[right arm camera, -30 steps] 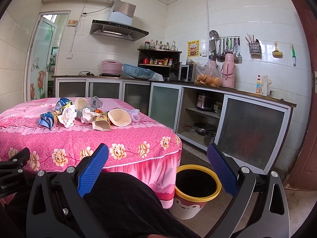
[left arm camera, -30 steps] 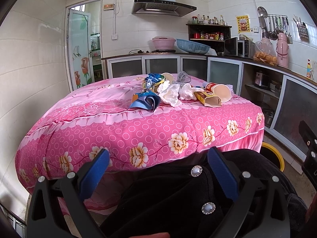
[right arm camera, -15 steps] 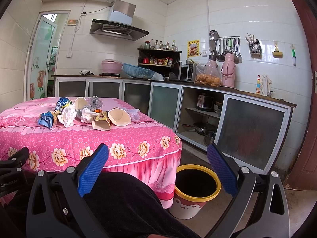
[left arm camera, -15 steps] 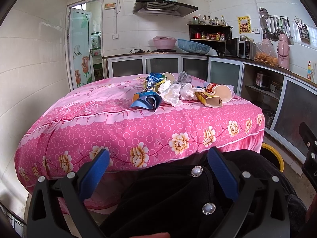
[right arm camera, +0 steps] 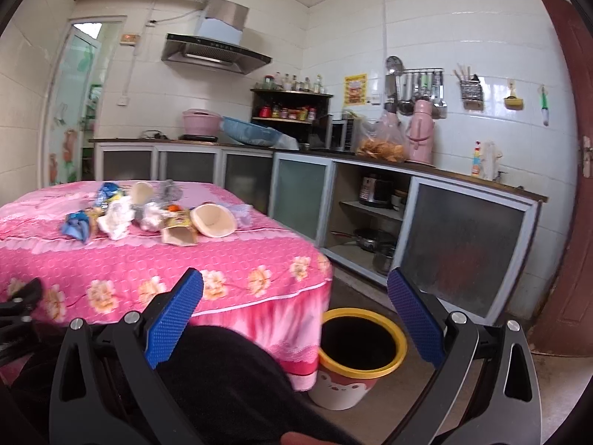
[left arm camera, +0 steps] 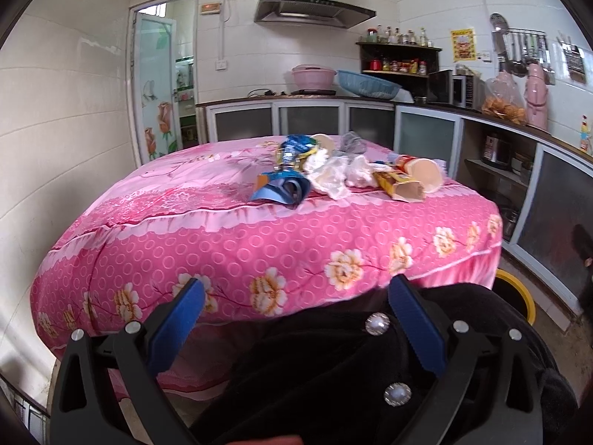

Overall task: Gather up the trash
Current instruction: 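Grasp the snack wrapper with the left tool while the right tool grasps the red paper cup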

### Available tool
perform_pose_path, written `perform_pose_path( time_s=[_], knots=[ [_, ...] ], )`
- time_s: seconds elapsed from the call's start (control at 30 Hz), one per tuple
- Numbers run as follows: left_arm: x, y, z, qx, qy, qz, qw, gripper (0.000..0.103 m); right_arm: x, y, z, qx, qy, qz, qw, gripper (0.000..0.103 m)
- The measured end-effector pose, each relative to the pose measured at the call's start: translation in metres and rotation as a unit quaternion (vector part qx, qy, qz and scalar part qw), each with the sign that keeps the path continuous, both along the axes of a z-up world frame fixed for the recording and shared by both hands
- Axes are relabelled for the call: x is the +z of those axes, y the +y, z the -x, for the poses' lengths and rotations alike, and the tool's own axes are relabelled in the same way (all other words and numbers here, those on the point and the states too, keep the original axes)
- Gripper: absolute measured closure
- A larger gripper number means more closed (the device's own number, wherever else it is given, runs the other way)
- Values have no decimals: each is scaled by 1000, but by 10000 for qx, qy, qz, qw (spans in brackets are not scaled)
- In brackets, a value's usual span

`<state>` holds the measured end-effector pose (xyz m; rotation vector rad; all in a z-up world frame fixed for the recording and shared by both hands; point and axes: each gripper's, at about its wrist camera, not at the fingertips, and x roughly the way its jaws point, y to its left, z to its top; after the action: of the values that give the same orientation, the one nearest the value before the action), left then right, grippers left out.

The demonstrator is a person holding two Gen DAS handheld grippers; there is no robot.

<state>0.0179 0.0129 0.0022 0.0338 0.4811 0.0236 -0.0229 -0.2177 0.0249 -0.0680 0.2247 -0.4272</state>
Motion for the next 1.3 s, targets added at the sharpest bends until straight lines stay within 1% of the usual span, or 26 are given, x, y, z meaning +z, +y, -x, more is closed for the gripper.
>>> perform_pose_path(
  time_s=[0.07,0.17,0.2,0.23,0.3,0.37,0.4,0.43,0.47,0.5,0.53,0.6,0.63,0.67,0.7,0.73,0.8,0.87,0.93,0.97,1.03,1.1,1.13,1.17,1.27,1.3],
  knots=[
    [6,10,-10,98,49,63,9999,7,7,-7,-18,138,215,214,9994,8],
    [18,28,-26,276,3,134,9995,7,17,-19,-55,776,716,545,9929,8],
    [22,35,-34,244,-27,217,9995,7,19,-23,-65,965,817,484,9908,8],
    [26,43,-42,184,-11,327,9993,7,22,-29,-81,1357,1045,312,9847,8],
    [33,55,-60,24,92,514,9986,7,26,-38,-106,1816,1314,21,9746,8],
    [38,66,-78,-97,199,687,9974,7,27,-46,-137,2212,1649,-217,9609,8],
    [40,72,-87,-135,177,770,9968,7,27,-49,-152,2348,1716,-405,9559,8],
    [41,78,-94,-154,147,871,9960,7,27,-54,-161,2424,1676,-571,9539,8],
    [40,81,-101,-216,150,950,9951,7,27,-59,-173,2579,1634,-772,9491,8],
    [39,86,-111,-295,202,968,9947,7,27,-56,-184,2670,1669,-843,9454,8],
    [38,88,-121,-289,269,863,9955,7,26,-58,-200,2691,1754,-898,9427,8],
    [37,83,-132,-234,149,306,9991,7,25,-59,-217,2584,1809,-865,9450,8],
    [36,78,-137,-208,95,-47,9997,7,25,-60,-227,2521,1773,-802,9479,8],
    [36,73,-143,-191,132,-315,9992,7,23,-62,-237,2502,1781,-732,9489,8],
    [35,69,-150,-225,216,-478,9984,7,23,-62,-242,2530,1786,-716,9481,8],
    [34,64,-159,-384,387,-576,9969,7,21,-61,-251,2607,1814,-687,9457,8],
    [32,62,-172,-488,637,-577,9951,7,17,-59,-264,2587,1870,-440,9467,8],
    [31,62,-184,-671,836,-410,9934,7,11,-51,-277,2526,1964,74,9474,8],
    [25,64,-198,-666,1087,-263,9915,7,3,-45,-289,2519,2124,371,9434,8],
    [21,64,-203,-749,1207,-199,9897,7,0,-42,-293,2550,2134,496,9418,8],
    [14,64,-213,-848,1392,-199,9864,7,-6,-34,-304,2629,2209,872,9352,8],
    [10,61,-215,-733,1288,-404,9881,7,-9,-29,-308,2671,2183,1108,9321,8],
    [9,59,-217,-734,1255,-439,9884,7,-9,-26,-312,2770,2156,1209,9285,8],
    [9,56,-221,-772,1271,-438,9879,7,-9,-25,-314,2803,2153,1271,9268,8],
    [8,52,-232,-802,1376,-413,9864,7,-15,-19,-328,2926,2259,1599,9153,8],
    [8,51,-235,-801,1435,-421,9855,7,-15,-17,-330,2961,2273,1628,9133,8]
  ],
)
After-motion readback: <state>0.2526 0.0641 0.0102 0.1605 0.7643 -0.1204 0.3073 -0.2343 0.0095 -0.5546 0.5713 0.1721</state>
